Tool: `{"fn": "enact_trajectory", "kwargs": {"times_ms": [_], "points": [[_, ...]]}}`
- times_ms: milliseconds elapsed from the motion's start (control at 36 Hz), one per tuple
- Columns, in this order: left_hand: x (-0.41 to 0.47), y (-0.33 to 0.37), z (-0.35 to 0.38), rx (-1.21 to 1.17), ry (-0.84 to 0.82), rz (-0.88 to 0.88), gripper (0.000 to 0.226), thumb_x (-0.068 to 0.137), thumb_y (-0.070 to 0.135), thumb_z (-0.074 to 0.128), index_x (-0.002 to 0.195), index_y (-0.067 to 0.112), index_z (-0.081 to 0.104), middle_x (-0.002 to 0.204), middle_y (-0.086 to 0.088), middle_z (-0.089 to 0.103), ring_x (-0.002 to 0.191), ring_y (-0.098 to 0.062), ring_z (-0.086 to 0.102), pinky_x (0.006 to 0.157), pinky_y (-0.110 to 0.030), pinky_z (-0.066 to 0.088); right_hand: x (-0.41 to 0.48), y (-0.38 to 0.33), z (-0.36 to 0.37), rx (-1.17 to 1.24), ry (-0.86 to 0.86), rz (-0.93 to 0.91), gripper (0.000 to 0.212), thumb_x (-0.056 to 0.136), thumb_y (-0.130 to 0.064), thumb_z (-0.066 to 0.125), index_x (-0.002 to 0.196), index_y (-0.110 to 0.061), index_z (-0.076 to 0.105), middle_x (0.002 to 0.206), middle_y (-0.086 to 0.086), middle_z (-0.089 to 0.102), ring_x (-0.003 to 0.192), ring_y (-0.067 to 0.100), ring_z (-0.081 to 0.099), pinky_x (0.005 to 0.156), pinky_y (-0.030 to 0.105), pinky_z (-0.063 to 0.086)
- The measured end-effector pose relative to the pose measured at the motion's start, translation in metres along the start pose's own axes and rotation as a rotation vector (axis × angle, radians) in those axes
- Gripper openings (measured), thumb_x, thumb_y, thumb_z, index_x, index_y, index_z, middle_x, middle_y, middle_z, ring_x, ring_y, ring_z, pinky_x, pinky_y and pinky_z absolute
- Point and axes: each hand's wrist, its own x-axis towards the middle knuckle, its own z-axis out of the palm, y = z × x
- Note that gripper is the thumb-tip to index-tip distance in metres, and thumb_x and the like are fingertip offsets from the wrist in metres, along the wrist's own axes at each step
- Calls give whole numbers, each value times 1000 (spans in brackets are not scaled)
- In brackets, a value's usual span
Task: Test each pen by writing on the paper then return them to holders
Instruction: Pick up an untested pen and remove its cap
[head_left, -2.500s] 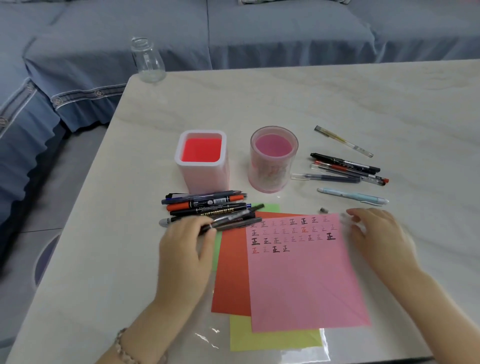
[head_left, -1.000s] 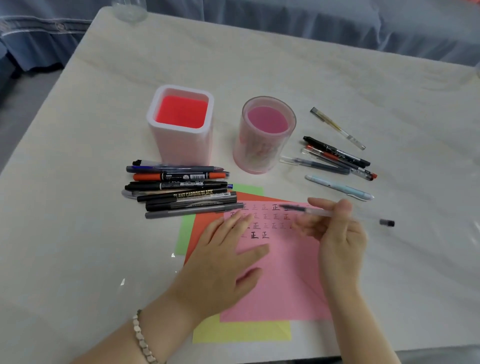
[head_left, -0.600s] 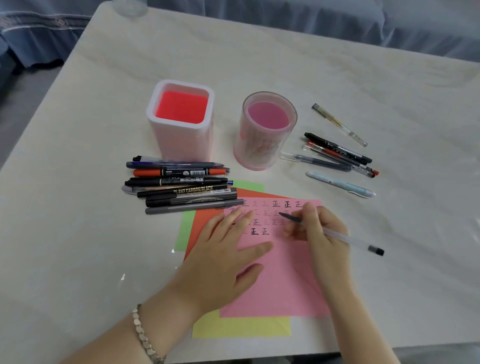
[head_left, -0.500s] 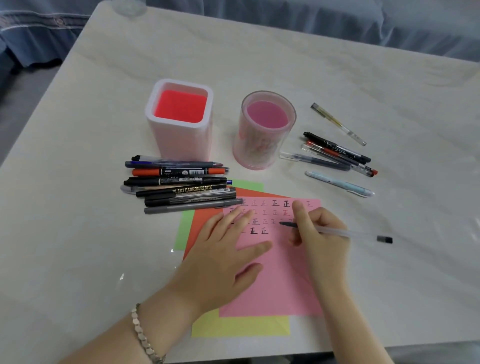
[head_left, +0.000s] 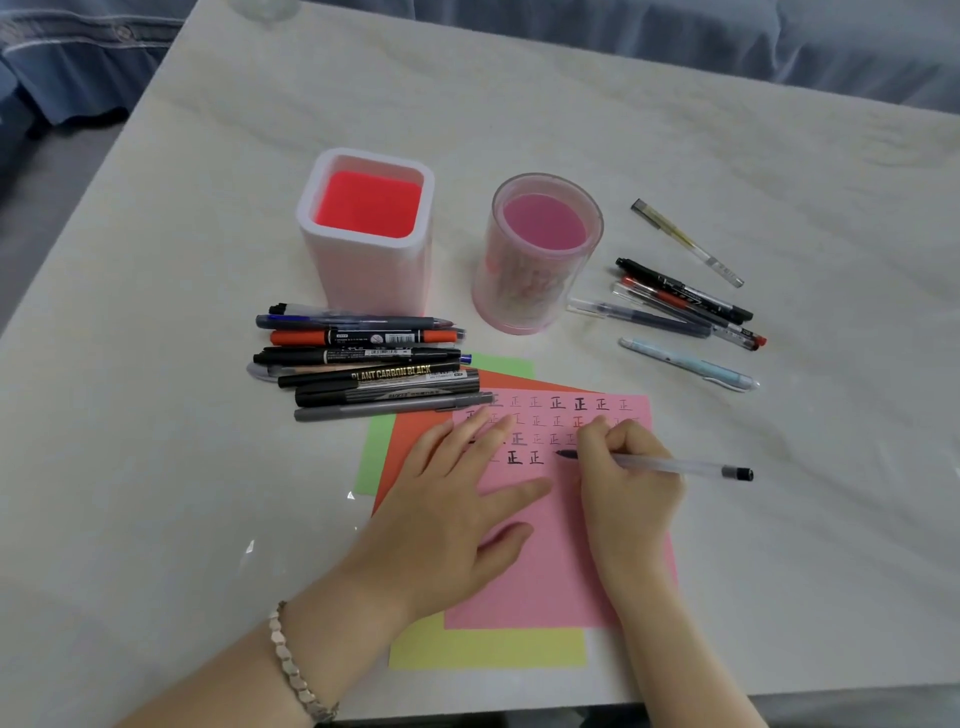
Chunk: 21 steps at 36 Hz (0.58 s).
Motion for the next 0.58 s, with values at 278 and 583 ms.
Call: {"fn": "enact_trajectory", "kwargs": {"times_ms": [278, 583], "points": [[0, 0, -1, -11, 3, 0, 34, 87, 43, 46, 117, 38, 62, 139, -12, 47, 135, -27, 30, 107, -42, 22, 1, 4, 2, 3, 8, -68, 45, 82, -5, 60, 45, -14, 36, 39, -6, 33, 42, 7, 31, 43, 14, 27], [0, 1, -1, -17, 2, -6, 34, 87, 43, 46, 116, 38, 63, 139, -12, 47, 135, -27, 30, 108, -41, 22, 0, 6, 3, 45, 19, -108, 34, 71, -19, 53, 43, -20, 34, 37, -9, 37, 40, 4, 32, 43, 13, 26]]}}
